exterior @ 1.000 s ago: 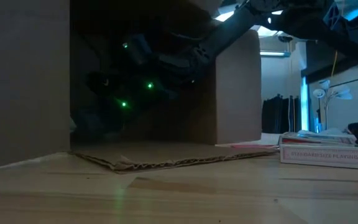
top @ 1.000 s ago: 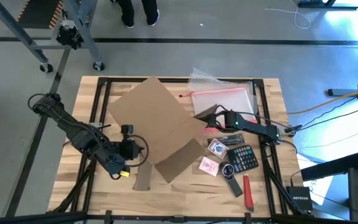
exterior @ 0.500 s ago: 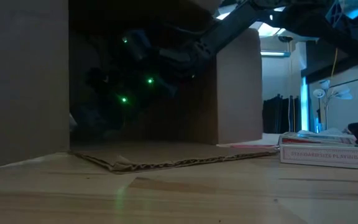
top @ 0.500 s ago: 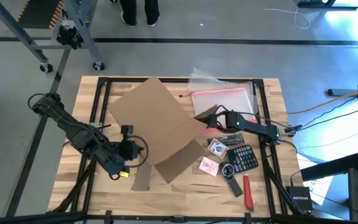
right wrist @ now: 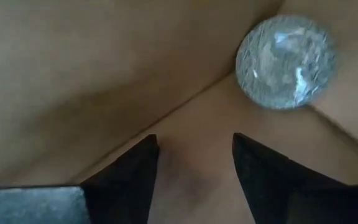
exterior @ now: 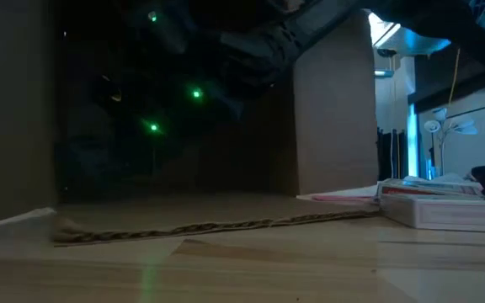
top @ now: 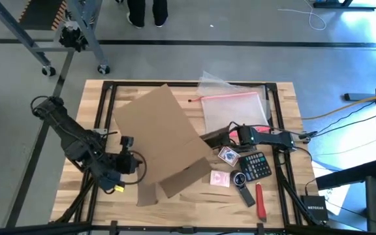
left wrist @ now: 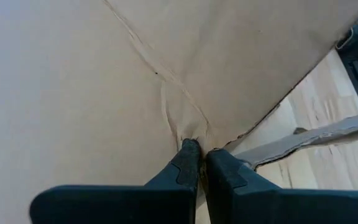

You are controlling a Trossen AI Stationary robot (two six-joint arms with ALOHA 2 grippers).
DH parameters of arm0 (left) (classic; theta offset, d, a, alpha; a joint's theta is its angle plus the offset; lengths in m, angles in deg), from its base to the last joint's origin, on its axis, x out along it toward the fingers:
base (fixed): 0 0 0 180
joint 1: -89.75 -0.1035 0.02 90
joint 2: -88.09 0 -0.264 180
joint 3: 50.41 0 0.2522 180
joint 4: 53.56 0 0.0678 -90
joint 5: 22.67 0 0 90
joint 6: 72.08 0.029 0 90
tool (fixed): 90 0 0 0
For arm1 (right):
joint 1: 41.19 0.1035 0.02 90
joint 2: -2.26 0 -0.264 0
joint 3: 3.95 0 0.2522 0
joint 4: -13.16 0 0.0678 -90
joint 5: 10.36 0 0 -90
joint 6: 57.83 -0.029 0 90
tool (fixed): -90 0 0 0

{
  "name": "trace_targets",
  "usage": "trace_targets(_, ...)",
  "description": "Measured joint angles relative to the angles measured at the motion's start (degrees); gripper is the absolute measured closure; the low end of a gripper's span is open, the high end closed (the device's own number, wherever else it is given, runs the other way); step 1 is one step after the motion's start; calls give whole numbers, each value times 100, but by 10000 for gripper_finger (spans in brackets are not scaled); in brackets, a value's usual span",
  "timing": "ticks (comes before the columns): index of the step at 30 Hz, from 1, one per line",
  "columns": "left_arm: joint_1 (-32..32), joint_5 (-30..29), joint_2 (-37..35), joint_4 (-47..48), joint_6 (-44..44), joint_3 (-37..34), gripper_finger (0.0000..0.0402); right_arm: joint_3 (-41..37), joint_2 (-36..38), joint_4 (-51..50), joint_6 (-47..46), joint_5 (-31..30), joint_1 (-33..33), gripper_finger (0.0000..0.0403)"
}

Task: Unpack boxes
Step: Remove the scented candle from the cardboard box

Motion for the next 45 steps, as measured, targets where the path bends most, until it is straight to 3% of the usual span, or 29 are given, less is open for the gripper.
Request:
trace_targets(7,95,-6,-19,-42,-57,-8,398,-2,0,1073,556,-181,-70,201)
trace_targets(16,60,-41,-17,-155,65,-12,398,2,0,1902,558,-108,-530,201)
trace_targets(25,-113,-27,-13,-256,356,-12,398,154,-158,2183,533,916,-831,201)
trace_targets(31,-128,9,-13,-232,347,-12,398,1016,-769,1919,536,1070,-864,201)
trace_targets(37,-111,39,-17,-158,253,-12,398,2103,-1333,743,529,1076,-869,201)
trace_targets(45,-112,26,-13,-188,204,-12,398,2248,-1438,86,537,1174,-893,204)
